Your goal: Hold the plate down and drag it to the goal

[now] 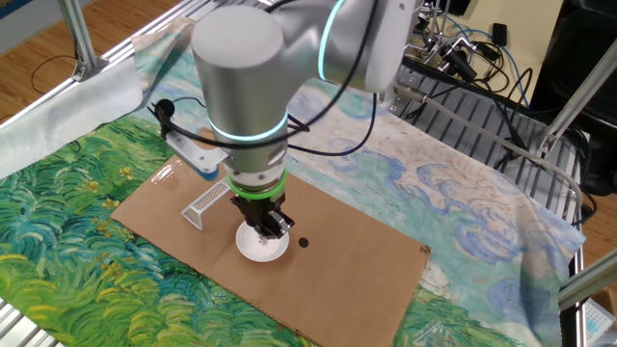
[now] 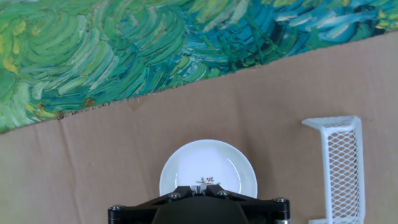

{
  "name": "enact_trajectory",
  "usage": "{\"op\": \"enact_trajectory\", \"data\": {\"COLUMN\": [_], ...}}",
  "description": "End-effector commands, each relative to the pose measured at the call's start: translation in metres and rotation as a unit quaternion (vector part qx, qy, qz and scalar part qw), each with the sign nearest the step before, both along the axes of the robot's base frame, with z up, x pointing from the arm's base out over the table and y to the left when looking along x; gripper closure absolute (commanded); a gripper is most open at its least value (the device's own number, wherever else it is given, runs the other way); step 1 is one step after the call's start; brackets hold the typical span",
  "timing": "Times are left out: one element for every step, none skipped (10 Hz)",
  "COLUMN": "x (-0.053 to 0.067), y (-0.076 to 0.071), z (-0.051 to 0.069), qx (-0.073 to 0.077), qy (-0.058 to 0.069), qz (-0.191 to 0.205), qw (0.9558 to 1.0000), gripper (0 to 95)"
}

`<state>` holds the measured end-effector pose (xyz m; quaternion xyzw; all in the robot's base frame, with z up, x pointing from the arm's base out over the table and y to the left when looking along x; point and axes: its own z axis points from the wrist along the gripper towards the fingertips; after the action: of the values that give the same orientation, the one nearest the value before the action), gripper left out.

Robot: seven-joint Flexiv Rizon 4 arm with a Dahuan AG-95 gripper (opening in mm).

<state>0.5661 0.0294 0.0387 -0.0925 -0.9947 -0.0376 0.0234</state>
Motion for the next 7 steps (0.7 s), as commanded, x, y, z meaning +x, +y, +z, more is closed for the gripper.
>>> {"op": "enact_trajectory", "data": {"x": [0.0006, 0.0008, 0.0008, 0.0004, -0.0004, -0.0004, -0.0012], "y": [-0.0010, -0.0024, -0.0030, -0.0056, -0.0078, -0.0083, -0.0091], "z": [-0.0014, -0.0024, -0.0028, -0.0052, -0.0075, -0.0080, -0.0092], "qx": [-0.002, -0.003, -0.003, -0.004, -0.004, -0.005, -0.005], "qy": [-0.001, -0.002, -0.002, -0.004, -0.006, -0.007, -0.007], "qz": [0.004, 0.005, 0.005, 0.007, 0.008, 0.008, 0.010], "qw": [1.0000, 1.0000, 1.0000, 1.0000, 0.9999, 0.9999, 0.9999], "gripper": [95.0, 95.0, 95.0, 95.0, 95.0, 95.0, 95.0]}}
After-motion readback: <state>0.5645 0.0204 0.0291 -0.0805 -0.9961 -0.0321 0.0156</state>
